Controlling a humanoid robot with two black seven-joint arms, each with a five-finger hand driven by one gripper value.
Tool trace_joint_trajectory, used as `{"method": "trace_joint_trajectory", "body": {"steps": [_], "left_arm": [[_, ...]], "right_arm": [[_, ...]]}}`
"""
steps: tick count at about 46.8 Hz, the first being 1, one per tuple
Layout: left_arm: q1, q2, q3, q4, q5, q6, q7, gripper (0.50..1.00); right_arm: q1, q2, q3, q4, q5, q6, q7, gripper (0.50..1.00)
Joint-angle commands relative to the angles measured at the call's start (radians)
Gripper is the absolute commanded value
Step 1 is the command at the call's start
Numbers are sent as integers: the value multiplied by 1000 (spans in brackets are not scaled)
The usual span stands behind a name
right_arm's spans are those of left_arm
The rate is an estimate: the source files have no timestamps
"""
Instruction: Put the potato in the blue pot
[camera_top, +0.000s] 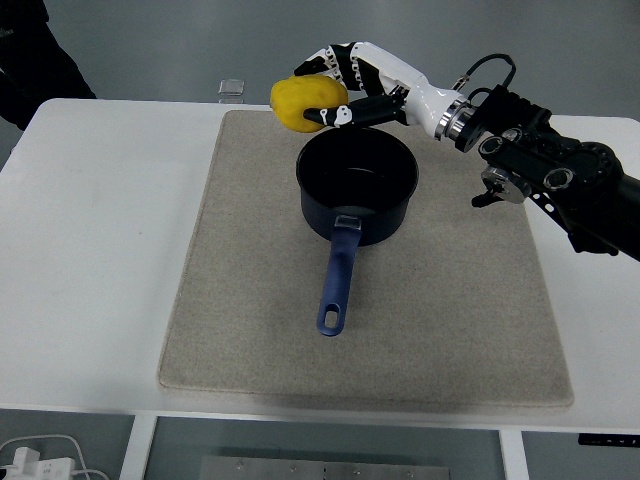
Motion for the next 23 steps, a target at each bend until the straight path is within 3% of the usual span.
{"method": "trace_joint_trajectory", "body": {"steps": [1,23], "left_arm": [[0,0,0,1,0,0,0,996],[0,0,1,8,0,0,0,996]], "right_arm": [[-3,16,-3,-15,-1,-1,0,500],[-100,-40,-3,-12,-24,0,0,500]]}}
